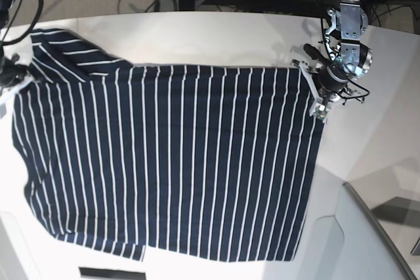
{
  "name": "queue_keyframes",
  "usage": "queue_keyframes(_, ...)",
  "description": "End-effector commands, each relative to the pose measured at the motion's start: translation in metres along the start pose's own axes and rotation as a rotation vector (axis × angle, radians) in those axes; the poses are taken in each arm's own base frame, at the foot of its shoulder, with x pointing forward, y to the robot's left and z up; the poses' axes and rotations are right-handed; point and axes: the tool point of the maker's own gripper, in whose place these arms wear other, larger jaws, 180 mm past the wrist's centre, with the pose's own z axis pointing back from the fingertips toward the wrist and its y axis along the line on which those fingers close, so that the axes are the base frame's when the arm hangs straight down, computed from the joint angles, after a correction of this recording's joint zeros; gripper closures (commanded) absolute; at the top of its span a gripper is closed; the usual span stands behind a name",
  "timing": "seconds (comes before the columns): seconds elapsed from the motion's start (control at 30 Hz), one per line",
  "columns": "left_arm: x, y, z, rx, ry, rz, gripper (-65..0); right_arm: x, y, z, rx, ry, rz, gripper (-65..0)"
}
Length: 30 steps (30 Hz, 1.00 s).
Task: Layout the t-shirt on the table in an organized manner, then fold the t-shirt properly
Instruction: 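Release the shirt with both grippers and lift them away, then lower both grippers to the shirt's shoulder edge and grasp it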
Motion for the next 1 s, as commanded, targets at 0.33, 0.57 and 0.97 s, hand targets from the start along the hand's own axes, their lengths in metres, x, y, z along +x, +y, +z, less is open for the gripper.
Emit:
queue_keyframes(0.33,0.069,0.05,0.039,0.126,-0.18,0.024,0.0,0.0,0.016,0.073,-0.059,-0.08,-0.001,-48.5)
queue_keyframes(0.57,0.02,0.076,0.065,0.155,-0.184,0.254,0.0,-0.066,0.011,0.086,-0.056,0.008,-0.078,-52.2)
queue_keyframes(0.97,-0.025,0.099,0.077,0.141,-0.202,0.514,0.0,-0.016,-0.065,0.039,-0.066,-0.065,-0.209,-52.7)
